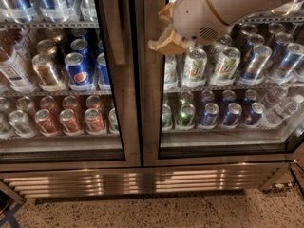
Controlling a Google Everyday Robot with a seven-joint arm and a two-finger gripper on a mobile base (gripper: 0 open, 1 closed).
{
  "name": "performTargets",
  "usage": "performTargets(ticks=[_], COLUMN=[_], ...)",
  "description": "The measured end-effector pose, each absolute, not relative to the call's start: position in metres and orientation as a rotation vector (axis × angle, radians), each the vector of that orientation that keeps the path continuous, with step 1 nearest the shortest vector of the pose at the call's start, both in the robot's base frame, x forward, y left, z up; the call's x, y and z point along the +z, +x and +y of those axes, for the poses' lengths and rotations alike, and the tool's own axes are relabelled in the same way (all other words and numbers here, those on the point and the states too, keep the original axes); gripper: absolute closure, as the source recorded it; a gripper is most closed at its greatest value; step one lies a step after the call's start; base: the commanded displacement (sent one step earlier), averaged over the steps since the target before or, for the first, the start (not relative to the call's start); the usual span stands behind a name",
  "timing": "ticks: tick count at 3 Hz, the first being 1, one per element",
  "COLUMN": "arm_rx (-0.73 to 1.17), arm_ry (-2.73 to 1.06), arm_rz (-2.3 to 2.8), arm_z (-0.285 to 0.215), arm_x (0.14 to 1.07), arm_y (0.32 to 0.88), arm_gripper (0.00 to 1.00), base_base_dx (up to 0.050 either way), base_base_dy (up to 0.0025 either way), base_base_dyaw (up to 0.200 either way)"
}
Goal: Open right fridge door
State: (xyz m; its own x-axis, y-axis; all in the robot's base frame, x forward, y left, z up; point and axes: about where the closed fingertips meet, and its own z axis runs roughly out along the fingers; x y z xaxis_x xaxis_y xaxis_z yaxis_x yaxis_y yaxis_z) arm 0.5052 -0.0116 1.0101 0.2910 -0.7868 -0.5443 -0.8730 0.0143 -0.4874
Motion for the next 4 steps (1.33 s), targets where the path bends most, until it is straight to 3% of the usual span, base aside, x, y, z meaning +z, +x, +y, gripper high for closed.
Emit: performTargets(ticks=[3,4], arm_rx=[0.159,0.159], arm_ry=[-1.781,-1.781], arm_rz=[1.486,1.486], arm_z=[-0.0115,-0.0115], arm_x=[1.0101,1.0101], arm_y=[0.5053,0.5053], arm_gripper=[1.00,1.00], base_base_dx=[0.000,-0.049], base_base_dy=[0.00000,0.00000], base_base_dyaw=[0.000,0.000])
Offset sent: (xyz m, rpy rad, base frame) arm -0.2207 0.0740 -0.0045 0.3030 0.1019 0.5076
